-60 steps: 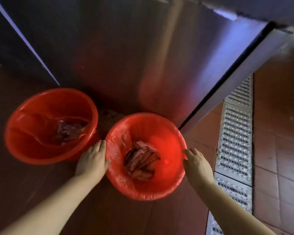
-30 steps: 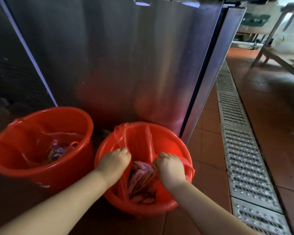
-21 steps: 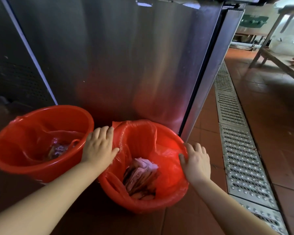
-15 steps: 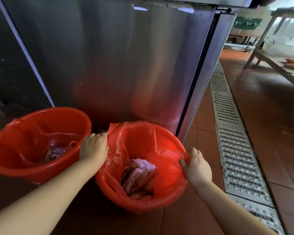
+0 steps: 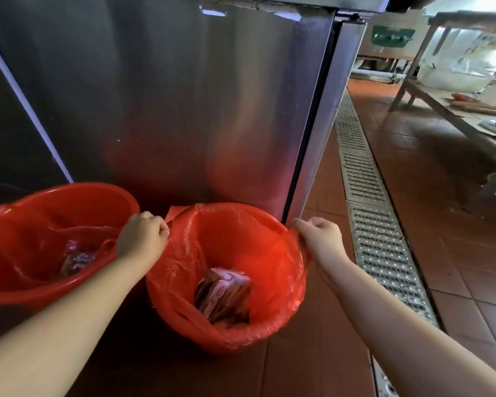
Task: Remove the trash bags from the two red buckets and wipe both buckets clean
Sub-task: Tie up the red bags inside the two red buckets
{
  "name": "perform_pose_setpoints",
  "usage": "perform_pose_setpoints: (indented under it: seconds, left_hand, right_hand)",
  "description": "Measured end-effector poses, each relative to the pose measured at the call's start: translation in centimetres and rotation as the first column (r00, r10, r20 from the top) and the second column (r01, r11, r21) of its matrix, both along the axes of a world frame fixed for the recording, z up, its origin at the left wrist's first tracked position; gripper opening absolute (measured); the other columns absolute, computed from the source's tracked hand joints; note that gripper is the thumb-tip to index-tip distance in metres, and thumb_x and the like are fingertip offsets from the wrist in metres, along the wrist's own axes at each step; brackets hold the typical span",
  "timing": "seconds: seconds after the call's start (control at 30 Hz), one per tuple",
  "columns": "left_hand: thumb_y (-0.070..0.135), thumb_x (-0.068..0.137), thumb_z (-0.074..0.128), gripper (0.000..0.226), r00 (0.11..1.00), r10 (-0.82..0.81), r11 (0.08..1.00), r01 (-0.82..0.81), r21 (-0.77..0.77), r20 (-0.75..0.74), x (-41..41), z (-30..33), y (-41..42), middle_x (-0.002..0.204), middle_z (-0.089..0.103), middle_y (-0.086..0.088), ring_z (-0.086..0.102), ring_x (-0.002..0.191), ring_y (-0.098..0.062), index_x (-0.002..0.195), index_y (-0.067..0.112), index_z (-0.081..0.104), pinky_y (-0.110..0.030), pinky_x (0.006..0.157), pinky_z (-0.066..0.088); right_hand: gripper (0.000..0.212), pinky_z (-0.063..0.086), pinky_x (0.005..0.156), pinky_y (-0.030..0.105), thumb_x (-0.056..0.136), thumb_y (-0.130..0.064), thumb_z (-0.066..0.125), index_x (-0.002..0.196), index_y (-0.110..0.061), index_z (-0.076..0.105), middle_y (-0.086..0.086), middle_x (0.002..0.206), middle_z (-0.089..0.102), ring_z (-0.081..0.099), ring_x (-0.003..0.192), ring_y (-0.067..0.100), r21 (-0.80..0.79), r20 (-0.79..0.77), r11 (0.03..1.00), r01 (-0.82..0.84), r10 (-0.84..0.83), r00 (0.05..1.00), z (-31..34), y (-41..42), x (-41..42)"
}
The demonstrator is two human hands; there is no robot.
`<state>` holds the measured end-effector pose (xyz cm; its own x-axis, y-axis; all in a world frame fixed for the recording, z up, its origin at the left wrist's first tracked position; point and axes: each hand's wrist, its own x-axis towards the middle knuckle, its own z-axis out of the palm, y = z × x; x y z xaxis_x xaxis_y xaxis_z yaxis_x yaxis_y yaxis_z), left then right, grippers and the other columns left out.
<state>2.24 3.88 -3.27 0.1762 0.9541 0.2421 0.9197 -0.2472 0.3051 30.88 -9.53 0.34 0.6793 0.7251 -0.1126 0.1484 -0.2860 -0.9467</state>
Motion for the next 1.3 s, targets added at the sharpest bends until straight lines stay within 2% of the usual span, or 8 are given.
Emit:
perform_pose_setpoints:
  seconds: [0.17,0.4,0.63,0.83,1.03,1.13,1.23,1.3]
  left_hand:
    - [0.026,0.083,0.068,0.083,0.998,-0.064,0.934,0.059,-0.353,-0.002,0.8,-0.1,0.2,0.144,0.044,-0.012,0.049,0.125,-0.032,0.148,0.016,0.017,-0.039,0.097,0.039]
    - [0.019,0.087,0.062,0.007,0.956,-0.087,0.983,0.129,-0.133,0.282,1.1,3.4,-0.1,0.093,0.072,-0.006,0.066,0.089,-0.026,0.091,0.02,0.069,-0.029,0.069,0.043]
    - [0.013,0.087,0.065,0.014,0.758,-0.3,0.953,0.268,0.143,0.579,1.6,9.9,-0.8,0.073,0.067,0.006,0.064,0.069,-0.008,0.082,0.025,0.069,-0.021,0.069,0.049]
    - [0.01,0.085,0.068,0.014,0.748,-0.349,0.92,0.389,0.053,0.564,1.5,9.2,-2.2,0.081,0.061,0.003,0.06,0.073,-0.01,0.083,0.023,0.072,-0.02,0.072,0.048]
    - [0.004,0.082,0.07,0.015,0.641,-0.307,0.85,0.517,-0.101,0.704,4.1,10.6,-2.5,0.063,0.067,0.007,0.062,0.053,-0.007,0.077,0.018,0.072,-0.017,0.053,0.049]
    - [-0.002,0.081,0.068,0.015,0.6,-0.374,0.76,0.635,-0.137,0.707,6.5,11.0,-3.0,0.06,0.065,0.007,0.061,0.055,-0.007,0.079,0.013,0.069,-0.019,0.056,0.05]
    - [0.001,0.086,0.062,0.017,0.566,-0.417,0.689,0.707,-0.159,0.712,7.8,10.9,-2.8,0.071,0.07,0.004,0.064,0.065,-0.007,0.085,0.016,0.069,-0.024,0.067,0.053]
    - [0.008,0.085,0.065,0.017,0.659,-0.478,0.779,0.623,-0.066,0.58,7.6,10.4,-1.5,0.075,0.069,0.01,0.062,0.07,-0.001,0.088,0.024,0.07,-0.023,0.071,0.05]
  right_hand:
    - [0.015,0.041,0.041,0.016,0.084,-0.013,0.067,0.071,-0.012,0.062,-0.003,0.049,0.053,0.045,0.039,0.005,0.266,-0.412,0.963,-0.043,0.154,0.898,4.3,1.4,-1.6]
    - [0.009,0.046,0.043,0.017,0.084,-0.004,0.067,0.088,-0.012,0.072,0.001,0.062,0.062,0.053,0.044,0.008,0.277,-0.498,0.96,-0.031,0.171,0.85,5.6,1.9,-2.2]
    - [0.019,0.05,0.059,0.019,0.097,-0.013,0.05,0.096,-0.022,0.067,0.002,0.086,0.068,0.063,0.076,0.011,0.399,-0.494,0.916,-0.032,0.244,0.834,5.5,4.1,-3.1]
    - [0.046,0.046,0.059,0.028,0.094,-0.017,0.057,0.134,-0.032,0.039,0.005,0.089,0.06,0.057,0.07,0.018,0.281,-0.122,0.903,-0.327,0.371,0.921,1.1,4.3,-5.4]
    - [0.085,0.04,0.061,0.006,0.073,-0.029,0.081,0.142,-0.025,0.032,-0.006,0.078,0.049,0.045,0.067,0.001,0.065,0.18,0.851,-0.522,0.504,0.845,-1.2,4.5,-8.0]
    - [0.058,0.046,0.068,0.022,0.076,-0.031,0.078,0.124,-0.015,0.05,0.002,0.084,0.06,0.049,0.072,0.002,0.07,0.298,0.822,-0.564,0.523,0.799,-1.3,5.0,-9.4]
    - [0.01,0.039,0.058,0.018,0.089,-0.025,0.065,0.084,-0.017,0.065,-0.014,0.063,0.056,0.048,0.056,-0.006,0.152,0.279,0.844,-0.514,0.463,0.842,-1.6,5.5,-10.0]
    - [0.021,0.037,0.058,0.017,0.094,-0.024,0.056,0.079,-0.017,0.069,-0.018,0.053,0.055,0.049,0.052,-0.004,0.173,0.187,0.867,-0.467,0.436,0.88,-1.9,5.5,-9.6]
